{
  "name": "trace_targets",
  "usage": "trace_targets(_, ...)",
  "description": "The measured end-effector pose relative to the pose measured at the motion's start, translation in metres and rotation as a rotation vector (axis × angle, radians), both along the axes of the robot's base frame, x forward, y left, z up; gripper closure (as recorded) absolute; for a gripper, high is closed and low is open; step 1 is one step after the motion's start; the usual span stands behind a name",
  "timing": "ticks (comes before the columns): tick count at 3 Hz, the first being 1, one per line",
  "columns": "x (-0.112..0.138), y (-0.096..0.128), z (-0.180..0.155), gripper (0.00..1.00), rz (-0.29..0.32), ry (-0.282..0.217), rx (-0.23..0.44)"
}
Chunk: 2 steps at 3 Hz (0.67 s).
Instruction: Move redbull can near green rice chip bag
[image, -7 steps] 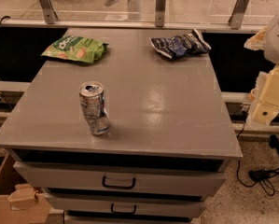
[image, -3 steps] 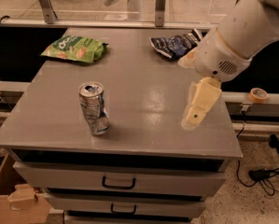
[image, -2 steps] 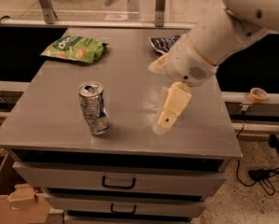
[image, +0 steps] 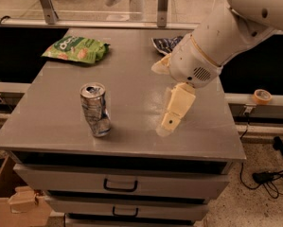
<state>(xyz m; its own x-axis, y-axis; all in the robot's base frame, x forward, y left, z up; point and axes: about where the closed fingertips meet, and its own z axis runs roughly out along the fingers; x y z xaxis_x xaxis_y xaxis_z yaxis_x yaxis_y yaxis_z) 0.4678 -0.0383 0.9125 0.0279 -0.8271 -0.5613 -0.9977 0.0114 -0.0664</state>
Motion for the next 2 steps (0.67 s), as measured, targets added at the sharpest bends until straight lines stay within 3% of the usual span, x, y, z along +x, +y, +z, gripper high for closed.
trace_targets(1,0.005,0.023,-0.009,0.00,0.023,0.009,0.100)
trace_targets(2,0.011,0.070,-0.024,0.00,0.076,0.042,0.267)
